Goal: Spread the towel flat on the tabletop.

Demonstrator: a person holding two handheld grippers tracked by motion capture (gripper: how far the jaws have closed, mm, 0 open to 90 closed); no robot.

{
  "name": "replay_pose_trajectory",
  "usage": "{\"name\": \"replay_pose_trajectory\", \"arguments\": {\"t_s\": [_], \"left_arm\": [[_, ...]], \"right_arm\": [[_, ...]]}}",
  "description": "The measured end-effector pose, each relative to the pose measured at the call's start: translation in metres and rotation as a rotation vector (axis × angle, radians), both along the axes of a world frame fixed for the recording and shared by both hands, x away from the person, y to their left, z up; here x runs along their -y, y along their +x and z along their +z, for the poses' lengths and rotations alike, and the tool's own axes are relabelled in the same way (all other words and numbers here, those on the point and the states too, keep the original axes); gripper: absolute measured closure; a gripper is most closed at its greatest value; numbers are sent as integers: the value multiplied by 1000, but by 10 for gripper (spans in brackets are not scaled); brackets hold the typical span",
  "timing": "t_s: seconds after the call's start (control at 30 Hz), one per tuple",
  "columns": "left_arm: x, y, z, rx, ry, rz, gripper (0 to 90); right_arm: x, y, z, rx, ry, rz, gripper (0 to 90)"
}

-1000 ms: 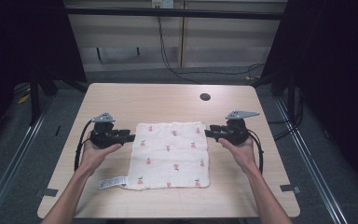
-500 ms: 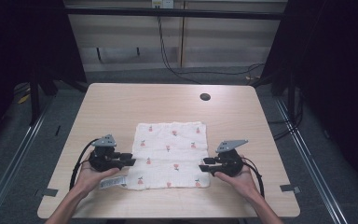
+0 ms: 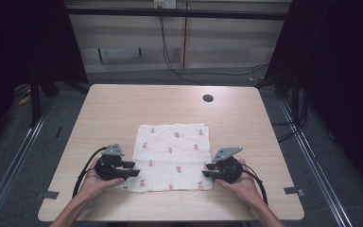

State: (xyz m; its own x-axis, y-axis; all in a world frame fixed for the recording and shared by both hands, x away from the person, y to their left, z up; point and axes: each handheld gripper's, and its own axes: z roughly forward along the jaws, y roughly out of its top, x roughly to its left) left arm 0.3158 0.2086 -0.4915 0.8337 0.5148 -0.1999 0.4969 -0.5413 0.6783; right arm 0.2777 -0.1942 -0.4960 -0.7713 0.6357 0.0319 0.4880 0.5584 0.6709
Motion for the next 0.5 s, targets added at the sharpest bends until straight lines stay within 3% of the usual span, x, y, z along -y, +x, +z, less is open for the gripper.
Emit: {"name": "replay_pose_trajectory", "arguments": {"t_s": [0.13,0.2,0.23,0.27,0.37,0.4,0.47,0.5], "left_arm": [[6,-7,-1,13,17,-29,550],[8,-8,-2,15,34,-41,558],[13,-10,-2,8,30,-71,624],[13,-10,-2,8,30,-71,640],[24,-17,-1,31,61,-108,634],[26,-18,-2,36,60,-111,692],[27,-19,-2,43,59,-117,720],[27,-20,-3,43,52,-111,781]], "right_arm": [[7,-6,0,-1,1,-17,855],[8,-7,0,5,-2,-16,864],[9,-9,0,9,-10,-18,874],[9,-9,0,9,-10,-18,874],[11,-11,0,-6,7,-18,880],[14,-11,0,-24,28,-16,884],[14,-12,0,-29,26,-10,884],[15,-12,2,-32,11,-4,887]]}}
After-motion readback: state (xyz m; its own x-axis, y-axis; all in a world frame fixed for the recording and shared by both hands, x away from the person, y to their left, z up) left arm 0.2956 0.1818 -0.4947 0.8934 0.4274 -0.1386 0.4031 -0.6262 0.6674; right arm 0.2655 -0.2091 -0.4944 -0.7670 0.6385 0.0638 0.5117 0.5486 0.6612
